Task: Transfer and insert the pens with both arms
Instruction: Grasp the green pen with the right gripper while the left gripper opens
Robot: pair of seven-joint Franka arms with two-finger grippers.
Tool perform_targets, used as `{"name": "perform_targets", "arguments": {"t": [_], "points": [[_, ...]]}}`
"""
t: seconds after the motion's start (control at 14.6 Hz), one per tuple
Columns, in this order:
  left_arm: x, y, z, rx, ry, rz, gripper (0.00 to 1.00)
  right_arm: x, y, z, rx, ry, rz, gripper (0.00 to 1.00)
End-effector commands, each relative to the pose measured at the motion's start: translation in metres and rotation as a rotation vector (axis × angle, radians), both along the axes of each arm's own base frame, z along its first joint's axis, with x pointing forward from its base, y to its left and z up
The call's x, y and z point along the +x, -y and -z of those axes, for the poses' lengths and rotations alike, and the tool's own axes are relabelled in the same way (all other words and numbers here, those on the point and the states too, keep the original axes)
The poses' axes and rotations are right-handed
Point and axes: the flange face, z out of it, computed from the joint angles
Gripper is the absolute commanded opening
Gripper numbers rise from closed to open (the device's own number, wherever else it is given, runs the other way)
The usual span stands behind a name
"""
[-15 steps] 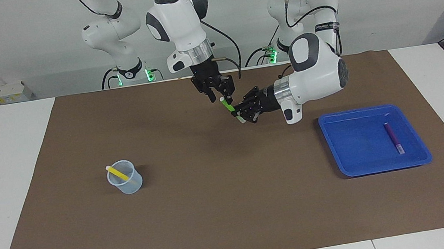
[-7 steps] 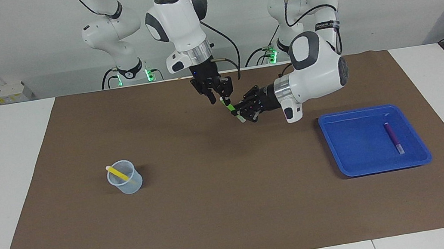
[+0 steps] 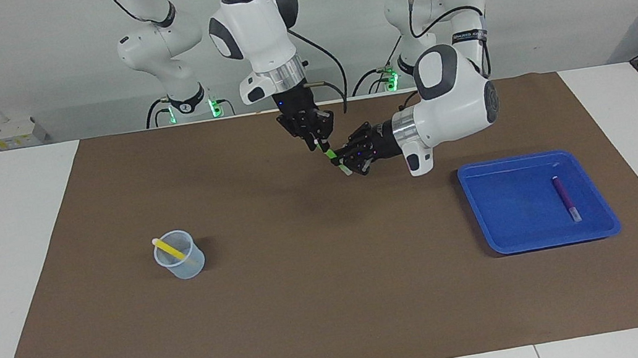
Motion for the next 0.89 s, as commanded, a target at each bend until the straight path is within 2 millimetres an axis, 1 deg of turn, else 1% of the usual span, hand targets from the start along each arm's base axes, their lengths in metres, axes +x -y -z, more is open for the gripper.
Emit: {"name": "perform_targets", "arguments": {"t": [0.0,0.14,0.21,0.27,0.41,0.55,0.62,0.69,0.76,0.82], "points": [[-0.005,-0.005,-0.008,0.005,0.002,-0.028,0.0,0.006,0.003,0.005,-0.004,0.0,-0.005,0.17],[-0.004,-0.005,-0.009,0.005,0.002,-0.031,0.0,0.006,0.003,0.004,-0.003,0.001,-0.005,0.0],[-0.004,-0.006,-0.008,0.006,0.003,-0.033,0.0,0.007,0.004,0.003,-0.002,0.004,-0.004,0.0],[-0.003,-0.006,-0.009,0.005,0.007,-0.036,0.03,0.007,0.003,0.003,-0.002,0.004,-0.005,0.0],[-0.003,-0.006,-0.009,0.007,0.008,-0.036,0.17,0.008,0.005,0.003,-0.011,0.012,-0.032,0.0],[-0.003,-0.005,-0.009,0.008,0.011,-0.036,0.45,0.012,0.011,0.003,-0.025,0.017,-0.061,0.0],[-0.002,-0.007,-0.009,0.01,0.015,-0.04,0.54,0.013,0.015,0.003,-0.034,0.02,-0.08,0.0],[-0.002,-0.007,-0.008,0.013,0.018,-0.035,0.7,0.014,0.016,0.002,-0.039,0.025,-0.096,0.0],[-0.003,-0.007,-0.011,0.014,0.026,-0.035,0.89,0.014,0.016,0.002,-0.043,0.027,-0.107,0.0],[-0.003,-0.008,-0.013,0.013,0.03,-0.036,0.97,0.014,0.017,0.002,-0.048,0.026,-0.118,0.0]]}}
